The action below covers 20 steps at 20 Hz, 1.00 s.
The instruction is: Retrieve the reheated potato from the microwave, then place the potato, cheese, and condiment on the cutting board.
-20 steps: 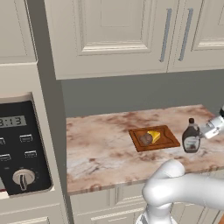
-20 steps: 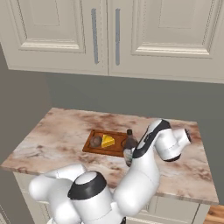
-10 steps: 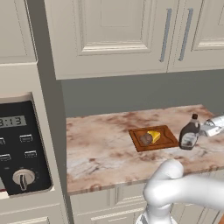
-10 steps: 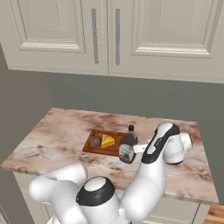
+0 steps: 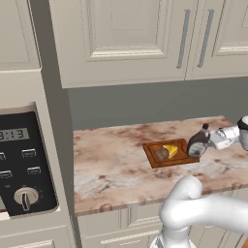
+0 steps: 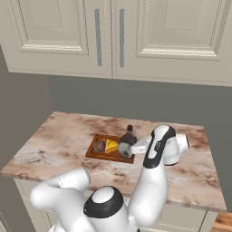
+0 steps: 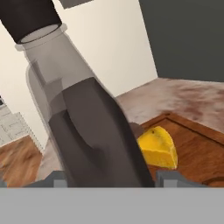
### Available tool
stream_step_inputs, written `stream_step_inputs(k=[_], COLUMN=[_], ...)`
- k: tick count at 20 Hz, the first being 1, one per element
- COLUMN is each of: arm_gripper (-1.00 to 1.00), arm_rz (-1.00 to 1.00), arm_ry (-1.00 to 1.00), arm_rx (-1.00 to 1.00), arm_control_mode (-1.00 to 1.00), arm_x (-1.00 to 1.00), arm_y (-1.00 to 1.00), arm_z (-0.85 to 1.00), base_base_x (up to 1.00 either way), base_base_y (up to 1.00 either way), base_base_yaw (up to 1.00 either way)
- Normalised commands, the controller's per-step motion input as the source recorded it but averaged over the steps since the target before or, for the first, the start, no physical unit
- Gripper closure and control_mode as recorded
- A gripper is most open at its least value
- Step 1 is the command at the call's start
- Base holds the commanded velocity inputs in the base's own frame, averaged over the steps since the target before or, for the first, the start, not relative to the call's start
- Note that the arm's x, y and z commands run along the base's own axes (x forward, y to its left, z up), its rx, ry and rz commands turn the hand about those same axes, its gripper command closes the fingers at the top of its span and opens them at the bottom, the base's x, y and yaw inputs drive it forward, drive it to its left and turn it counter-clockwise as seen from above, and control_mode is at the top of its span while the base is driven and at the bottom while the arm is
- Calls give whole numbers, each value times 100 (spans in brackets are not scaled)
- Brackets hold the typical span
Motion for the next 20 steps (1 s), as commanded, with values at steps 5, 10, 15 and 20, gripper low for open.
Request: stream_step_inputs(k=[5, 10, 15, 20], arm_gripper=[100, 100, 100, 100], arm_rz=[4, 11, 13, 11], arm_ry=[2, 5, 5, 0], arm_rx=[0, 0, 0, 0], arm_control_mode=[-100, -100, -100, -100], arm_x=[61, 44, 30, 2], arm_y=[1, 0, -3, -3], arm_z=[-10, -33, -36, -24], base_base_x=[0, 0, 0, 0], base_base_y=[0, 0, 0, 0], base_base_yaw=[0, 0, 0, 0])
